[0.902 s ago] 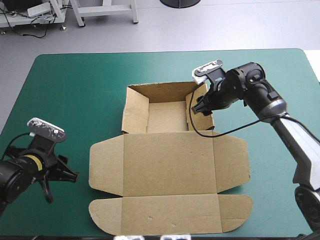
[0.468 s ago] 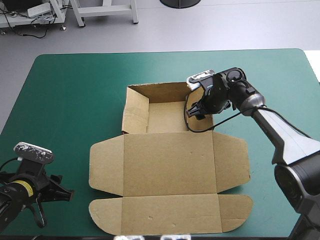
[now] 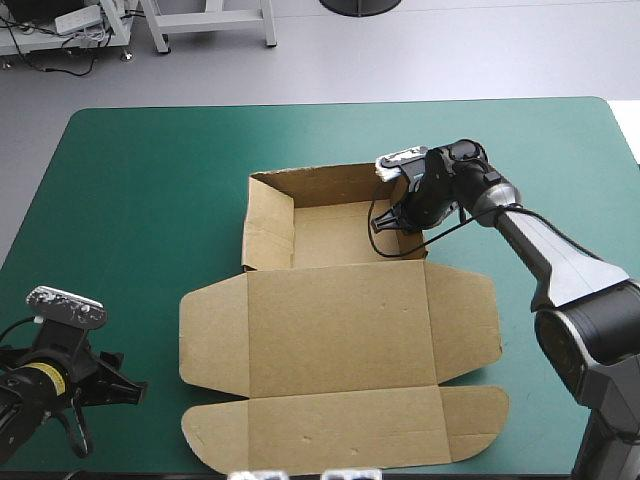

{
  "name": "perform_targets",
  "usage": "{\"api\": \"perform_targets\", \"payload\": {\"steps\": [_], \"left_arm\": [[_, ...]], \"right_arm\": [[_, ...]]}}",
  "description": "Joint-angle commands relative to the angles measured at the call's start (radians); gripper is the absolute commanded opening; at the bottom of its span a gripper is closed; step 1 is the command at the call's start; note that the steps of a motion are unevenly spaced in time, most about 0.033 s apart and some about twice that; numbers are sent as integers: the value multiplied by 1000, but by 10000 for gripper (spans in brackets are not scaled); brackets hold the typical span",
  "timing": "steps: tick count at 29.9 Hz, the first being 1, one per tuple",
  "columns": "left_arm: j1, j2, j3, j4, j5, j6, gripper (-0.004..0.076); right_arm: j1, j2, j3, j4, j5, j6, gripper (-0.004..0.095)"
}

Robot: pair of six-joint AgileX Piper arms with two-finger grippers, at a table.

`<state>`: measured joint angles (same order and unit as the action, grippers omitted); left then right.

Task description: Fold the box

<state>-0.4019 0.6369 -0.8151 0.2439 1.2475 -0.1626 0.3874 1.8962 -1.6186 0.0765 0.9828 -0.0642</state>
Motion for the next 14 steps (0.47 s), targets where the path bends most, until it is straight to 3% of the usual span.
{"api": "perform_targets", "payload": {"steps": [1, 7, 14], "left_arm": [[0, 2, -25, 14, -33, -9, 319], [0, 2, -25, 26, -32, -22, 319], [0, 2, -25, 26, -24, -25, 318]], "right_arm": [[-6, -51, -31, 0, -25, -43, -24], [-55, -51, -75, -5, -6, -81, -24], [-227, -51, -226, -103, 103, -155, -25]]}}
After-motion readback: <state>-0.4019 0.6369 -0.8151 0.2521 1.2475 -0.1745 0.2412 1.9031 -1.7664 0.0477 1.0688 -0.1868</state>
